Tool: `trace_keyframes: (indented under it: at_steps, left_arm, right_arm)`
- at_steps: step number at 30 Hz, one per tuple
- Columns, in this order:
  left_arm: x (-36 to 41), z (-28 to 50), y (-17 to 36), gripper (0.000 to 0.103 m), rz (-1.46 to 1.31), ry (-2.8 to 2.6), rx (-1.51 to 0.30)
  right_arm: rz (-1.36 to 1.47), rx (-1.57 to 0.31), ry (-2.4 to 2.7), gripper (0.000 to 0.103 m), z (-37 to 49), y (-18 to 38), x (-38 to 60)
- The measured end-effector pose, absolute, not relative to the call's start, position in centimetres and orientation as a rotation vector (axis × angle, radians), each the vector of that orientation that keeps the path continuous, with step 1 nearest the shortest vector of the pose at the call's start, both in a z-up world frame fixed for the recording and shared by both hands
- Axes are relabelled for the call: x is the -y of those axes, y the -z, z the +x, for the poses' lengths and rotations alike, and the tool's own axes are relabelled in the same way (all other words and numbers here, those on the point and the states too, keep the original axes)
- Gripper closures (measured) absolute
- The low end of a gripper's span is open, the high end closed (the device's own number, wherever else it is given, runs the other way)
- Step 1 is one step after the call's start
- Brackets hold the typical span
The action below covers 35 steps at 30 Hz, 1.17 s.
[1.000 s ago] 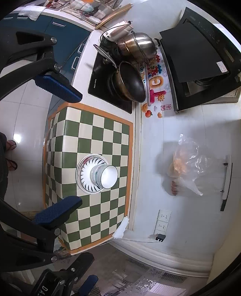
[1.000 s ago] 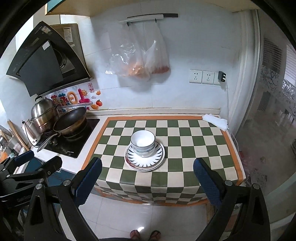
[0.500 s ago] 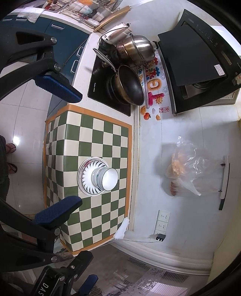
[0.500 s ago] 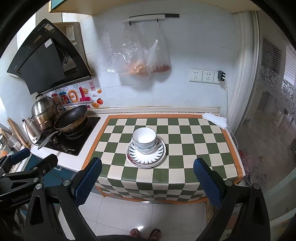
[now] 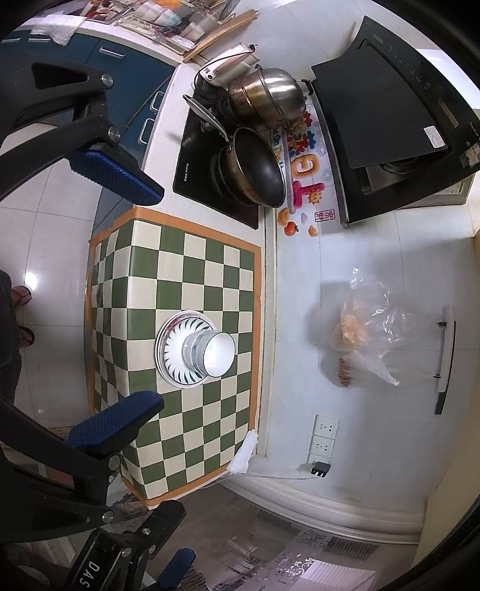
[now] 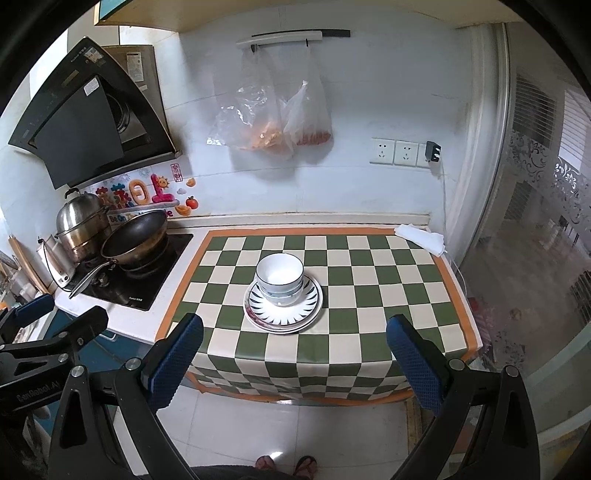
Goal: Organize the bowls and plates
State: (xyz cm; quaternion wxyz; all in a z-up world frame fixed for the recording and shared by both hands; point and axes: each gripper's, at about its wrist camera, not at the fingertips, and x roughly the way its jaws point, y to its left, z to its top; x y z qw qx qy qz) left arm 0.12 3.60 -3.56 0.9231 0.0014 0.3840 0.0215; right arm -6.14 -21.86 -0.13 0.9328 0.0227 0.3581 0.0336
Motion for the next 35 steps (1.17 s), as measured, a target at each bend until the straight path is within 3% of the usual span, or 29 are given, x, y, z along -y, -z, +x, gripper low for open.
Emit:
trace_keyframes:
  at_steps: [35]
  left_arm:
    - [-3.89, -0.14, 3.29, 0.000, -0.007, -0.060, -0.789]
  right_arm:
    - [0.040, -0.735, -0.062, 0.001, -6.33, 0.36, 22.19]
